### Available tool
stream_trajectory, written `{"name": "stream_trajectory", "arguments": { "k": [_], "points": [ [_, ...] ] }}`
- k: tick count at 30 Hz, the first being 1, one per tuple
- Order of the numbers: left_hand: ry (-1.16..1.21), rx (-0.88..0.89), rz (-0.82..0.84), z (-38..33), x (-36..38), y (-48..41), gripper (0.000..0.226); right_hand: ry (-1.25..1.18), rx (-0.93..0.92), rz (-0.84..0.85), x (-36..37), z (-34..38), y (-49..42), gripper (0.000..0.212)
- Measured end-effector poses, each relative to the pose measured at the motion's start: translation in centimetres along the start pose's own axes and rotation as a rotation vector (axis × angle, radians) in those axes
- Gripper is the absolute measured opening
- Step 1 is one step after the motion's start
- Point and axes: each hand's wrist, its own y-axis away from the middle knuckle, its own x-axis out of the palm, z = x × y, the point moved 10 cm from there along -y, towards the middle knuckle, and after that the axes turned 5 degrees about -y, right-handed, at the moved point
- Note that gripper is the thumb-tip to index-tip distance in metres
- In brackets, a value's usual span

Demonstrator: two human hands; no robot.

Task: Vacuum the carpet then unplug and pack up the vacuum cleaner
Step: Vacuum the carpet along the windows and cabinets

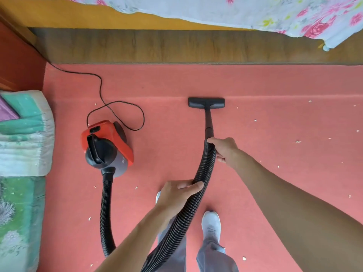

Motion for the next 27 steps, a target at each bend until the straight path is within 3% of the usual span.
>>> {"name": "stream_trajectory", "arguments": {
  "k": [2,5,8,14,21,27],
  "points": [
    [-0.046,-0.049,0.085,0.6,-1.3,0.9,0.015,0.018,0.027,-0.016,0.6,-1.4,1.0,0.027],
    [-0.147,-0.118,0.231,2.1,-3.6,3.4,0.040,0.014,0.128,0.050,1.6,-4.7,3.9,0.020],
    [-0.200,-0.180,0.308,3.0,-5.8,5.2,0.026,-0.008,0.149,0.067,2.5,-6.7,6.7,0.022],
    [-0.140,-0.092,0.232,1.1,-6.3,3.7,0.020,-0.219,0.089,-0.084,4.6,-3.7,6.2,0.025],
    [0.097,-0.075,0.107,0.1,-5.9,1.7,0.010,-0.205,0.055,-0.046,5.7,0.0,2.8,0.034],
    [-0.175,-0.161,0.261,2.8,-7.6,3.5,0.034,-0.212,0.151,-0.023,5.6,-6.3,5.3,0.023]
  ]
}}
